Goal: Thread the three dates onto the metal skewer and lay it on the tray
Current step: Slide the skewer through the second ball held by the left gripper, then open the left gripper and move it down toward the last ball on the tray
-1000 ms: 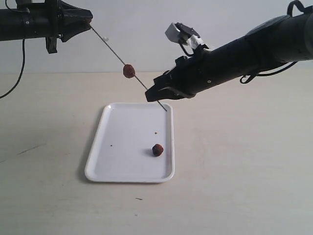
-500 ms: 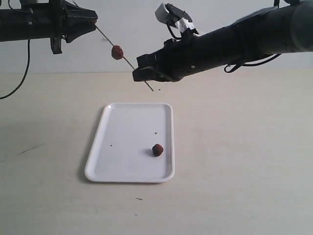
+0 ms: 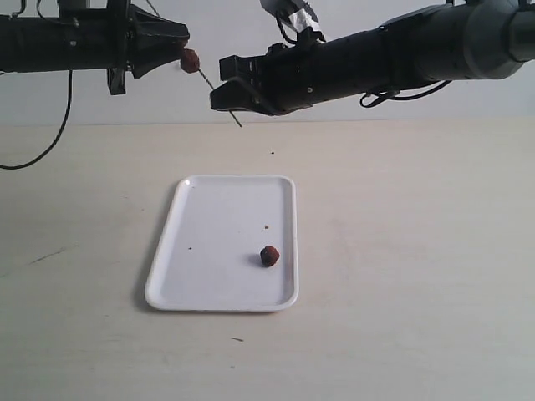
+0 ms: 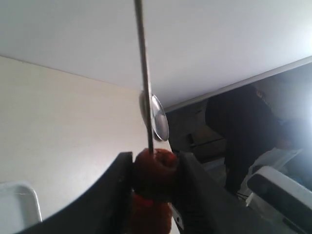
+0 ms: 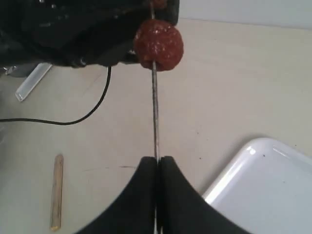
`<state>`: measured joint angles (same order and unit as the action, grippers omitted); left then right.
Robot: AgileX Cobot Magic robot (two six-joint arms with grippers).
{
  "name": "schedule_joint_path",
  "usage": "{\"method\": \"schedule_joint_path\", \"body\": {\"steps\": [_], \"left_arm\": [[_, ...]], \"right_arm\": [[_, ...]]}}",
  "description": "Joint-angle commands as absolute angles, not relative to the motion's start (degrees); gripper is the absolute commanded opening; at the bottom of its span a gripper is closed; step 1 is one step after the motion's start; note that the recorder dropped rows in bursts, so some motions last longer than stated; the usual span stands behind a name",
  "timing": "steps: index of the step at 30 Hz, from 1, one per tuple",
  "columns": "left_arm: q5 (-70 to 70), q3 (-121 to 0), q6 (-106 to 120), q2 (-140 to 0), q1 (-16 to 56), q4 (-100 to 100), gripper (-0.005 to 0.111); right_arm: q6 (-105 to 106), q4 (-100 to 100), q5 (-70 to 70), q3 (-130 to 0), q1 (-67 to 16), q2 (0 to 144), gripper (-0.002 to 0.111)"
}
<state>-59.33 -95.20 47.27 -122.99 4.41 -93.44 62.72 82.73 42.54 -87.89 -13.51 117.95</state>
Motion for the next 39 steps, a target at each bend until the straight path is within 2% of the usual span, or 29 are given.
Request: {"method": "schedule_joint_path", "body": {"steps": [1, 6, 9, 12, 19, 26, 33, 39], "left_arm": [[-61.5, -95.2, 48.0, -122.7, 5.9, -92.3, 0.031], [-61.1, -95.2, 49.0, -122.7, 5.8, -92.3, 0.034], [-60.8, -95.2, 49.1, -122.7, 5.8, -92.3, 0.049], [-60.0, -95.2, 49.1, -122.7, 5.8, -92.5, 0.059], [-58.4, -95.2, 50.2, -122.7, 5.6, -92.3, 0.059], [-57.2, -95.2, 52.3, -122.7, 4.4, -84.4, 0.059], [-57.4, -95.2, 52.2, -122.7, 4.5, -76.2, 0.059], [-64.7, -95.2, 64.7, -122.7, 5.8, -72.3, 0.059]], "right_arm": [[62.3, 84.5, 40.6, -88.9, -13.3, 118.3, 0.000], [62.3, 83.4, 40.8, -88.9, -13.3, 118.3, 0.000], [61.5, 82.3, 40.8, -88.9, -13.3, 118.3, 0.000], [61.4, 82.0, 40.8, -88.9, -13.3, 118.3, 0.000], [59.6, 78.4, 40.8, -88.9, -13.3, 118.2, 0.000], [51.6, 64.3, 38.8, -88.9, -12.4, 115.3, 0.000], [43.3, 52.9, 37.7, -88.9, -8.0, 109.6, 0.000], [39.7, 46.2, 44.2, -88.9, -5.2, 107.9, 0.000]]}}
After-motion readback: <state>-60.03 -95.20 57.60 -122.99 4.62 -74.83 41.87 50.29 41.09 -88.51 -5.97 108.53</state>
